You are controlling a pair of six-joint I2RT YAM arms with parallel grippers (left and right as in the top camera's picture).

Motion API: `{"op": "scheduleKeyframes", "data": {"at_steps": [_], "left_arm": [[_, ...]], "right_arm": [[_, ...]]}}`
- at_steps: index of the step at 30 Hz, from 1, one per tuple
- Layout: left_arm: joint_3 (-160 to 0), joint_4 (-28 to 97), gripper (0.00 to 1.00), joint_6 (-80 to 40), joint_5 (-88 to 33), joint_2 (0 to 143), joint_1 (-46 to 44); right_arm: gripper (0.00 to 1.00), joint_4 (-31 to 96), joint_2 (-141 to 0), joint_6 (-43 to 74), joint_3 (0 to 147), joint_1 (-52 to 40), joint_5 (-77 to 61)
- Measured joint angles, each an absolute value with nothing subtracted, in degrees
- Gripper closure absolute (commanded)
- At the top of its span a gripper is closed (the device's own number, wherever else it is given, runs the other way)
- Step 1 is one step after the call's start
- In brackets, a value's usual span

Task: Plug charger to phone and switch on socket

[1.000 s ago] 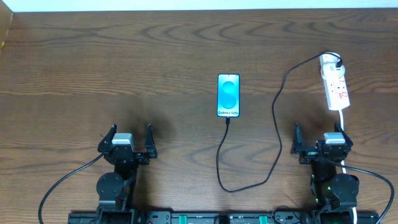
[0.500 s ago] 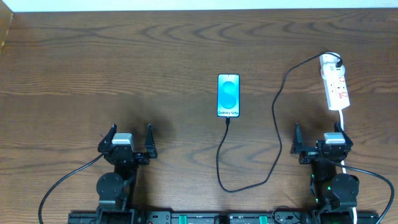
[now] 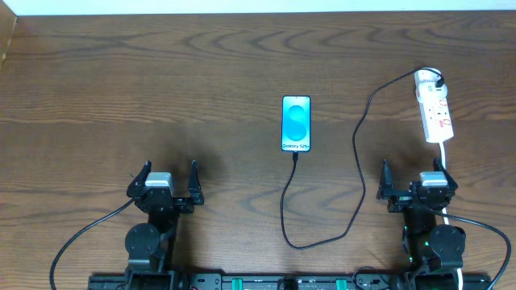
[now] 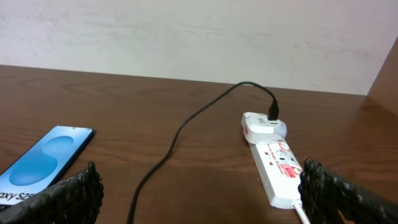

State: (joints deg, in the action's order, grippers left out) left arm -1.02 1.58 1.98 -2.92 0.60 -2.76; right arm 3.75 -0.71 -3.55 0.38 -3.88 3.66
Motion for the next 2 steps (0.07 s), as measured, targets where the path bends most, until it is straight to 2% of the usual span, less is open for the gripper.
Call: {"op": "scheduleKeyframes", "data": {"at_steps": [2], "left_arm": [[-1.02,1.61,0.04,1.98,-2.92,0.6,-2.76]], "right_arm": [[0.01,3.75,-0.71,-3.55,0.38,-3.88,3.66]]}}
